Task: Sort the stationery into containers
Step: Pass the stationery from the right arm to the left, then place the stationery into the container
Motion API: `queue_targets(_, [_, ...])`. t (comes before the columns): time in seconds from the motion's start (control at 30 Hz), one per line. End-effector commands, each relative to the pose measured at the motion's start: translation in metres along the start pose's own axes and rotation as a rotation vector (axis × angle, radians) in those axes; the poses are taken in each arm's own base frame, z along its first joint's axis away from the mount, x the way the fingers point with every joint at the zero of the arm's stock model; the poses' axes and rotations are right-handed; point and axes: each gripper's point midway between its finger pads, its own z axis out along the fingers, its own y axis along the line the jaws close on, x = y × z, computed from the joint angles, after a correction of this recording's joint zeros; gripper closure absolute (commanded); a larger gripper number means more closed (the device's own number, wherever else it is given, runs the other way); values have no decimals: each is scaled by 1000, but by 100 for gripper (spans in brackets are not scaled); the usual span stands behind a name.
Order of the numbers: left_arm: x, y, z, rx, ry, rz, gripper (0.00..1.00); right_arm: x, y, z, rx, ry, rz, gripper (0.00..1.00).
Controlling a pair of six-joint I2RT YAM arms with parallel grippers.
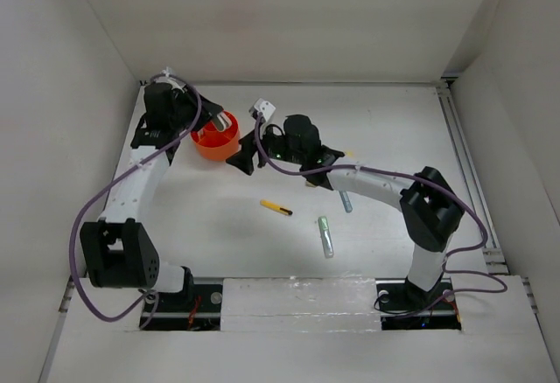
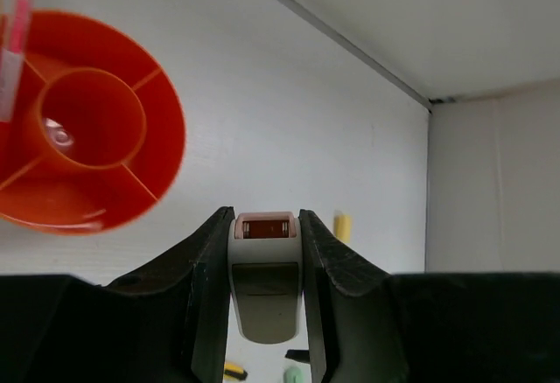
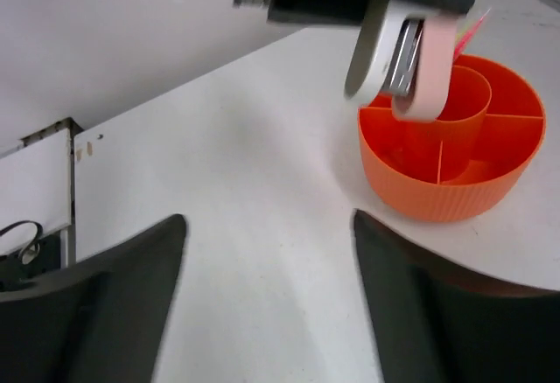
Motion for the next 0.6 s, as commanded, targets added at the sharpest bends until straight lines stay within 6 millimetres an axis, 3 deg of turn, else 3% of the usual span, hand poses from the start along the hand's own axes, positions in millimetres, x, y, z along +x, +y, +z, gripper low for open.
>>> queue_targets(0.0, [-42,-8,1,-41,-126,29,100,-24,-6,-14,-26,-76,-36,13])
queue_targets(0.03, [-44,-5,2,-68,-130,15,100,-25,-17,-20,-3,-77,-34,4])
queue_targets(0.07, [-60,-15,-1,-68,-166,21,100,-23,-22,-27,12,-73,-30,4])
queue_targets(0.17, [-81,3,6,-206,-221,6,100,-19,-49,-44,87,-60,-14,1])
queue_targets(0.2, [-91,-10,13,-220,-244,9,100,-17,-54,-51,110,-53,-7,0])
queue_targets(0.23, [-106,1,14,-337,-332,-10,100,-15,-54,-54,123,-37,1,0])
queue_targets(0.27, [-101,6,15,-418,-323,-11,100,-11,-65,-60,168,-27,11,0])
queue_targets(0.3, [-120,-15,11,-419,-385,-19,100,-8,-67,-63,183,-16,8,0])
queue_targets(0.33, [-112,-5,30,-510,-396,-22,100,-9,-67,-67,200,-6,3,0])
queue_targets(0.37, [-113,-7,36,-535,-420,-71,100,-7,-72,-69,229,3,9,0])
queue_targets(0.4, [-105,3,39,-612,-403,-86,100,-10,-73,-72,243,2,9,0])
queue_targets(0.43, [-116,-17,38,-594,-450,-116,100,-12,-73,-76,255,4,10,0])
queue_targets(0.47, [-109,-2,57,-666,-455,-115,100,-5,-75,-78,270,31,22,0])
queue_targets(0.5, [-101,5,58,-719,-464,-153,100,-8,-77,-82,299,31,22,0])
queue_targets(0.53, [-113,-8,56,-704,-512,-185,100,-11,-77,-86,312,30,22,0])
queue_targets(0.57, [-105,7,73,-750,-502,-187,100,-4,-78,-90,326,56,32,0])
